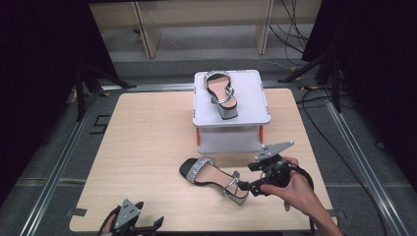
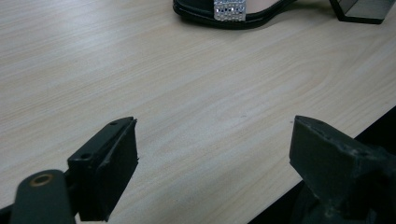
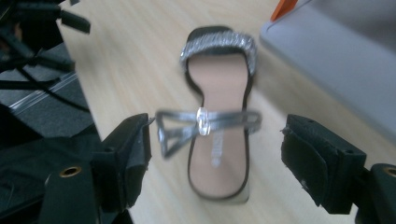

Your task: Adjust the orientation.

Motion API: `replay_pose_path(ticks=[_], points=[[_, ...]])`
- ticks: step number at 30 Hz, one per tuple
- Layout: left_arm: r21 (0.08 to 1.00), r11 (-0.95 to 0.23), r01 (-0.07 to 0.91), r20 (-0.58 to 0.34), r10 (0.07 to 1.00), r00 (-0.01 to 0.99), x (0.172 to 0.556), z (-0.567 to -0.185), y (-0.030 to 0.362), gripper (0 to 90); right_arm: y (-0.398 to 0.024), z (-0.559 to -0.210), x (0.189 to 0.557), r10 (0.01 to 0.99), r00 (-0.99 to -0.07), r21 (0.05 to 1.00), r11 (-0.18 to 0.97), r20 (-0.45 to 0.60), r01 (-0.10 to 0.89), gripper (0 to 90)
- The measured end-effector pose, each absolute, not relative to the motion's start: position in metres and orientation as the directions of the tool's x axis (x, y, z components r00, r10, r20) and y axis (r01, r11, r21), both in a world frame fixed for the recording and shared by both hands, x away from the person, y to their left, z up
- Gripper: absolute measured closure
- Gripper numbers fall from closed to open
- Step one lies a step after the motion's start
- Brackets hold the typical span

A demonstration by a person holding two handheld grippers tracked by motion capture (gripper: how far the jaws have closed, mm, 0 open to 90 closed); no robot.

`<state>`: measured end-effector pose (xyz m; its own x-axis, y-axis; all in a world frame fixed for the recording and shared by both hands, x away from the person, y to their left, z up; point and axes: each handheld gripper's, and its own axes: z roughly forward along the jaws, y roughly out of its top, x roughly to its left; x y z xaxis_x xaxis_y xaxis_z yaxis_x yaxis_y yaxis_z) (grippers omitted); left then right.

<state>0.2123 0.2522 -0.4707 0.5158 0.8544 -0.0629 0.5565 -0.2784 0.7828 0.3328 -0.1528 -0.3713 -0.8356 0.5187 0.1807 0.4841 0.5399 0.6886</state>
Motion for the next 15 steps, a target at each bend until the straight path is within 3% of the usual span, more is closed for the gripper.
replay_pose_path(ticks=[7,10,15], points=[[0.779,-0.295,0.553,-0.049,0.852,0.522,0.212,-0.47,0.253,15.0,-0.118,-0.359,0.357,0.55,-0.815,0.679,0.529,0.182,0.509,25.0],[0.777,-0.302,0.552,-0.046,0.848,0.528,0.212,-0.469,0.254,14.9,-0.092,-0.361,0.367,0.53,-0.837,0.671,0.572,0.137,0.472,24.8],[0.788,-0.272,0.553,-0.074,0.849,0.524,0.211,-0.469,0.252,15.0,-0.064,-0.366,0.375,0.519,-0.842,0.642,0.597,0.146,0.48,23.6]])
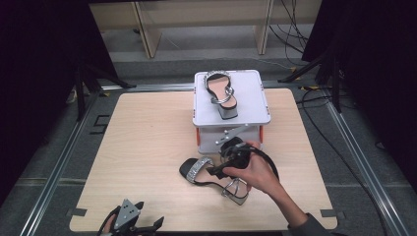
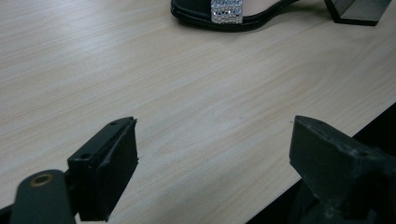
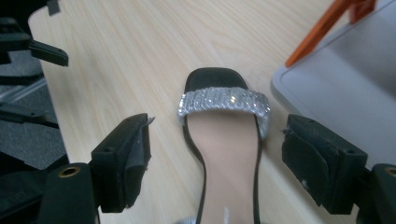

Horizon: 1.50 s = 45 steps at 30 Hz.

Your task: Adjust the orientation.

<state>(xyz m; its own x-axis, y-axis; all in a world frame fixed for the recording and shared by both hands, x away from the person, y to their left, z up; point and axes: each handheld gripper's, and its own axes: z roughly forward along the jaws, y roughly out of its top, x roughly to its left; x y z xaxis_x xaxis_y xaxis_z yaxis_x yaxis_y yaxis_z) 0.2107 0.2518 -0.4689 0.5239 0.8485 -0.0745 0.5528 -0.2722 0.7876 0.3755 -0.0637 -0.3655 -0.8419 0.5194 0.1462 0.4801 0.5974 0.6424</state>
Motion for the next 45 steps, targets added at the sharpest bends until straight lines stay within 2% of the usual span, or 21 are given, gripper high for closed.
replay_pose_path(ticks=[5,11,14,15,17,20,21,25,28,32,34,35,45], points=[[0.789,-0.269,0.552,-0.079,0.847,0.526,0.211,-0.469,0.252,15.0,-0.028,-0.388,0.385,0.503,-0.852,0.581,0.654,0.144,0.485,22.2],[0.789,-0.268,0.553,-0.081,0.847,0.526,0.211,-0.469,0.252,15.0,-0.013,-0.414,0.392,0.496,-0.854,0.518,0.695,0.159,0.499,22.2],[0.79,-0.269,0.551,-0.08,0.846,0.527,0.211,-0.469,0.252,15.0,-0.012,-0.42,0.392,0.499,-0.853,0.5,0.706,0.15,0.501,22.3],[0.781,-0.297,0.55,-0.052,0.846,0.53,0.212,-0.469,0.254,15.0,-0.013,-0.422,0.393,0.501,-0.855,0.498,0.712,0.135,0.496,22.2],[0.788,-0.271,0.554,-0.08,0.846,0.528,0.211,-0.469,0.252,15.0,-0.015,-0.426,0.394,0.51,-0.849,0.49,0.71,0.136,0.505,22.2],[0.787,-0.274,0.553,-0.076,0.846,0.527,0.211,-0.468,0.252,15.0,-0.017,-0.43,0.394,0.509,-0.849,0.484,0.713,0.14,0.507,22.3],[0.781,-0.3,0.548,-0.05,0.845,0.533,0.212,-0.469,0.253,15.0,-0.018,-0.433,0.393,0.513,-0.848,0.471,0.719,0.135,0.51,22.3],[0.791,-0.27,0.55,-0.08,0.845,0.529,0.211,-0.469,0.251,15.0,-0.022,-0.439,0.392,0.52,-0.847,0.458,0.729,0.112,0.508,21.9],[0.781,-0.297,0.549,-0.053,0.845,0.531,0.212,-0.468,0.253,15.0,-0.024,-0.442,0.392,0.531,-0.841,0.443,0.732,0.105,0.517,21.8],[0.793,-0.268,0.547,-0.079,0.845,0.529,0.211,-0.468,0.252,15.0,-0.029,-0.444,0.395,0.535,-0.838,0.451,0.726,0.105,0.519,22.4],[0.782,-0.296,0.548,-0.052,0.845,0.532,0.212,-0.468,0.254,14.9,-0.031,-0.446,0.395,0.541,-0.837,0.44,0.734,0.08,0.517,20.8],[0.792,-0.273,0.547,-0.076,0.844,0.531,0.211,-0.468,0.252,15.0,-0.032,-0.447,0.395,0.554,-0.83,0.439,0.73,0.068,0.524,21.3],[0.794,-0.266,0.547,-0.082,0.845,0.529,0.211,-0.468,0.252,15.0,-0.04,-0.456,0.394,0.565,-0.821,0.395,0.738,0.081,0.547,20.7]])
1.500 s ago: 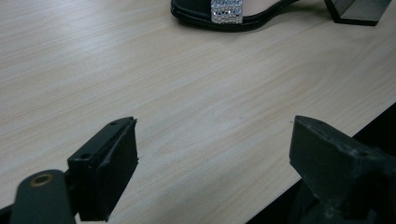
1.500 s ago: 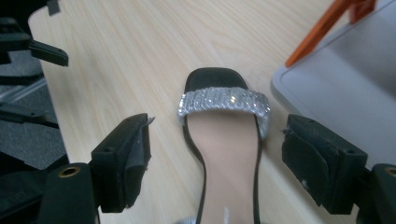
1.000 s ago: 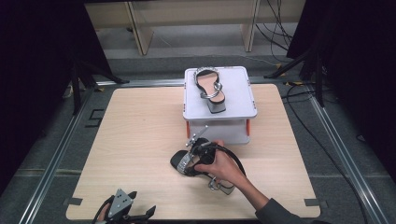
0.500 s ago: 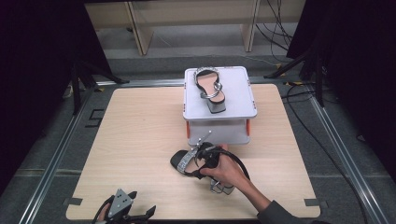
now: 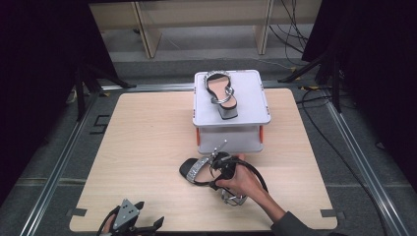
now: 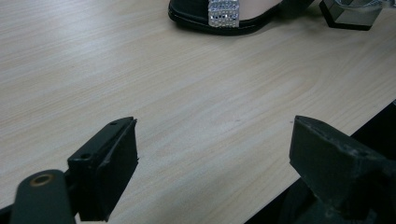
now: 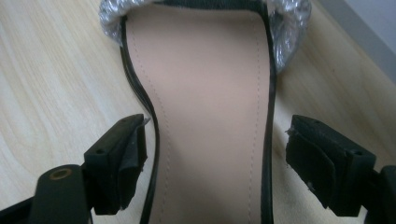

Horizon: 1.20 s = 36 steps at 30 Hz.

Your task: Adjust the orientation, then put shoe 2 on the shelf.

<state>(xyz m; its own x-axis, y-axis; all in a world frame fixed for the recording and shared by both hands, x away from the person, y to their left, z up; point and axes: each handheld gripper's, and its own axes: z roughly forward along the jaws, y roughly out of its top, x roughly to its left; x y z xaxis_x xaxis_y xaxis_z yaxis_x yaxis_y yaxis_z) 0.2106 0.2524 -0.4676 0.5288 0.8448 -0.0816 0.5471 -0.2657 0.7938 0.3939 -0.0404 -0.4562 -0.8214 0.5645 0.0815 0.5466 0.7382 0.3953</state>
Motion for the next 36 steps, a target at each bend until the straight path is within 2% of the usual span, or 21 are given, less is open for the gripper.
replay_pose_path(ticks=[3,4,10,12,16,18,25,28,30,34,36], points=[[0.794,-0.265,0.547,-0.083,0.844,0.53,0.211,-0.468,0.252,15.0,-0.043,-0.459,0.393,0.547,-0.835,0.398,0.753,0.065,0.524,22.3],[0.794,-0.266,0.547,-0.083,0.844,0.53,0.211,-0.468,0.252,15.0,-0.045,-0.461,0.393,0.524,-0.85,0.394,0.77,0.06,0.502,28.2],[0.795,-0.264,0.546,-0.084,0.844,0.53,0.21,-0.467,0.252,15.0,-0.044,-0.461,0.385,0.509,-0.86,0.386,0.787,0.035,0.481,36.0],[0.786,-0.294,0.544,-0.054,0.844,0.533,0.211,-0.467,0.254,15.0,-0.044,-0.461,0.384,0.495,-0.869,0.386,0.798,0.016,0.462,36.5],[0.785,-0.297,0.543,-0.049,0.844,0.534,0.211,-0.467,0.254,15.0,-0.044,-0.461,0.383,0.496,-0.868,0.387,0.8,0.007,0.459,37.3],[0.799,-0.265,0.54,-0.081,0.842,0.533,0.21,-0.467,0.252,15.0,-0.044,-0.461,0.383,0.497,-0.868,0.385,0.799,0.007,0.461,37.5],[0.799,-0.27,0.537,-0.075,0.842,0.534,0.21,-0.467,0.253,14.9,-0.044,-0.461,0.382,0.514,-0.858,0.385,0.789,0.013,0.478,39.7],[0.785,-0.296,0.544,-0.051,0.845,0.533,0.211,-0.467,0.254,15.0,-0.045,-0.462,0.384,0.489,-0.872,0.399,0.799,0.004,0.449,40.1],[0.799,-0.267,0.539,-0.078,0.842,0.533,0.21,-0.467,0.252,15.0,-0.045,-0.461,0.382,0.494,-0.87,0.394,0.797,0.012,0.458,40.9],[0.786,-0.294,0.544,-0.053,0.845,0.533,0.211,-0.467,0.254,15.0,-0.045,-0.455,0.381,0.47,-0.883,0.42,0.8,0.003,0.427,42.2],[0.795,-0.271,0.543,-0.074,0.845,0.53,0.21,-0.468,0.252,15.0,-0.045,-0.449,0.381,0.483,-0.876,0.433,0.788,0.006,0.437,42.3]])
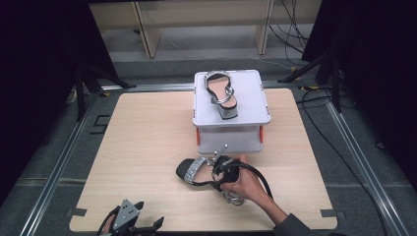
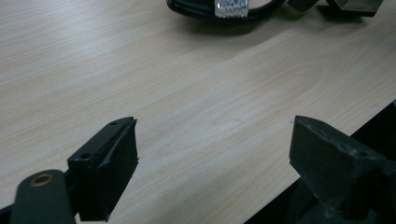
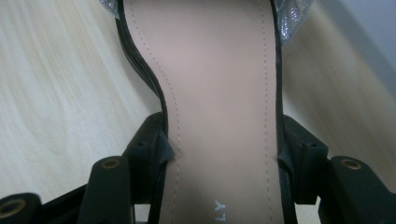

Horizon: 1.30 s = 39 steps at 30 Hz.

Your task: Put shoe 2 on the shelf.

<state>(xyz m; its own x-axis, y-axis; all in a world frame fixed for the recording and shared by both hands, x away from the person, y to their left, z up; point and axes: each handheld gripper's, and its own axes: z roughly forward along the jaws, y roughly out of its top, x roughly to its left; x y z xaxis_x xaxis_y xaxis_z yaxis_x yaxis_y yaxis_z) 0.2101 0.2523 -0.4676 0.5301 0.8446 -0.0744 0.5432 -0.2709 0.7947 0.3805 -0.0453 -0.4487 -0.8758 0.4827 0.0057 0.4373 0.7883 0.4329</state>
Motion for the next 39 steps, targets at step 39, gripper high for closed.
replay_pose_path(ticks=[39], points=[[0.786,-0.272,0.555,-0.078,0.848,0.525,0.212,-0.468,0.254,15.0,-0.111,-0.23,0.445,0.696,-0.718,0.709,0.507,-0.001,0.491,42.6]])
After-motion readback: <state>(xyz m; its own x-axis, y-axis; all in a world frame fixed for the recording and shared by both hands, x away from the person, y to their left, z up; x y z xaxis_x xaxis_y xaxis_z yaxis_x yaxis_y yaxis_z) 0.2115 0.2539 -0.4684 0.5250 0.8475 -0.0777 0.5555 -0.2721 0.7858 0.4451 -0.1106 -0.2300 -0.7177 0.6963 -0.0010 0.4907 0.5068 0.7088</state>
